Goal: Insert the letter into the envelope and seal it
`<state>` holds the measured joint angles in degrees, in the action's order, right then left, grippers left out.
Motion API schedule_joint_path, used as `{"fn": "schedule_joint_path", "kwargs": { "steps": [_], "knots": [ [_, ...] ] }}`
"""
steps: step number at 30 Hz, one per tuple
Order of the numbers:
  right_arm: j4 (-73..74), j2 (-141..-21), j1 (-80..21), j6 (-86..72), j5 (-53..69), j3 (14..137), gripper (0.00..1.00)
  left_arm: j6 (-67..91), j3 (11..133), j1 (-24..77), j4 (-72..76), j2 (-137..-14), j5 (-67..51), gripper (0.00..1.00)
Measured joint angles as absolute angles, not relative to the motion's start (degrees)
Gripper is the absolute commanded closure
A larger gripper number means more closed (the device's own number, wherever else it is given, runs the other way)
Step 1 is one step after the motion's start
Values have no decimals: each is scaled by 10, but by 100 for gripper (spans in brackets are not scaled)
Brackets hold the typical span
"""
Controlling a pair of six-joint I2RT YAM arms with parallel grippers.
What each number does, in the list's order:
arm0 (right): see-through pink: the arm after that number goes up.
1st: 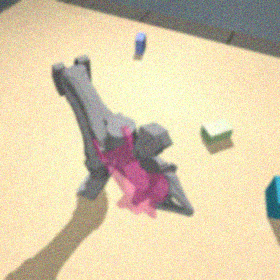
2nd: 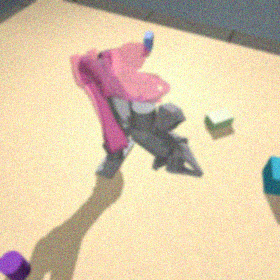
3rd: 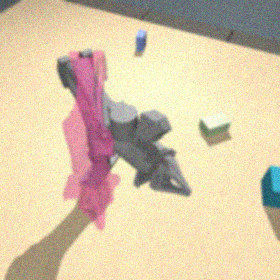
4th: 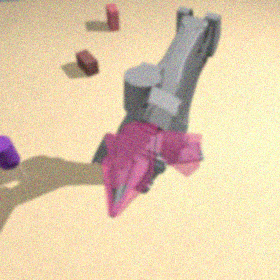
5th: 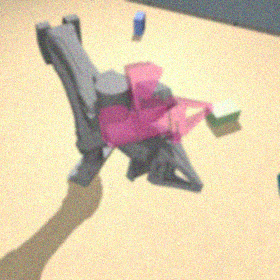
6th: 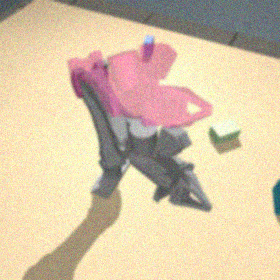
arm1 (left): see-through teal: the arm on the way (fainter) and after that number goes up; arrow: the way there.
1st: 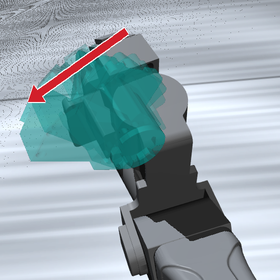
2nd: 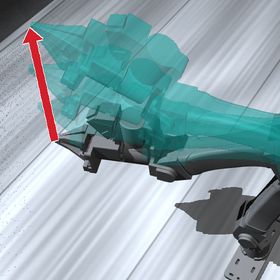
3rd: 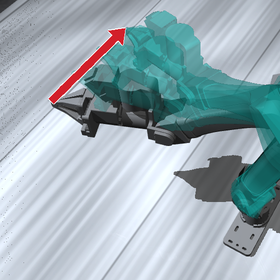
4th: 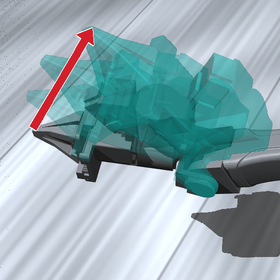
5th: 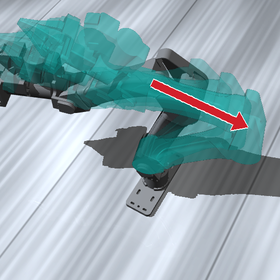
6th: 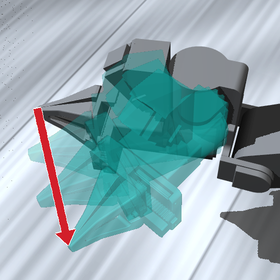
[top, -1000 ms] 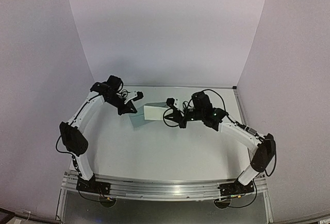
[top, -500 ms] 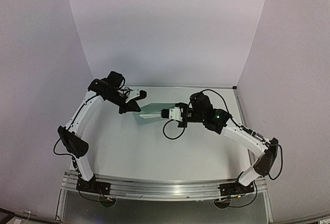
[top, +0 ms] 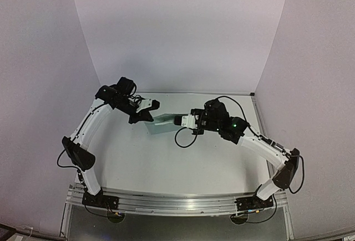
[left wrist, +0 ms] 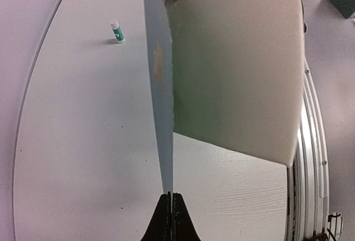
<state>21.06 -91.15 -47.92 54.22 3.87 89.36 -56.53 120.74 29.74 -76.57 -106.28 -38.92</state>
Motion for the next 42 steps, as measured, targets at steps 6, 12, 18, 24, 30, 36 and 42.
{"fn": "schedule_joint_path", "kwargs": {
  "steps": [6, 12, 18, 24, 30, 36, 42],
  "knots": [
    [210, -914, -479, 536, 19, 904, 100, -571, 1207, 301, -766, -1052, -390, 100],
    [195, -922, -479, 497, -10, 922, 100, -560, 1207, 301, -766, -1048, -398, 100],
    [180, -922, -479, 473, -36, 922, 100, -554, 1206, 301, -766, -1048, -406, 100],
    [142, -921, -479, 459, -71, 912, 100, -517, 1206, 301, -765, -1048, -409, 100],
    [117, -918, -479, 465, -99, 883, 100, -470, 1206, 301, -766, -1047, -407, 100],
    [73, -897, -482, 460, -107, 853, 100, -399, 1200, 301, -764, -1043, -421, 100],
    [25, -879, -482, 442, -119, 823, 100, -344, 1176, 301, -771, -1017, -434, 100]
  ]
}}
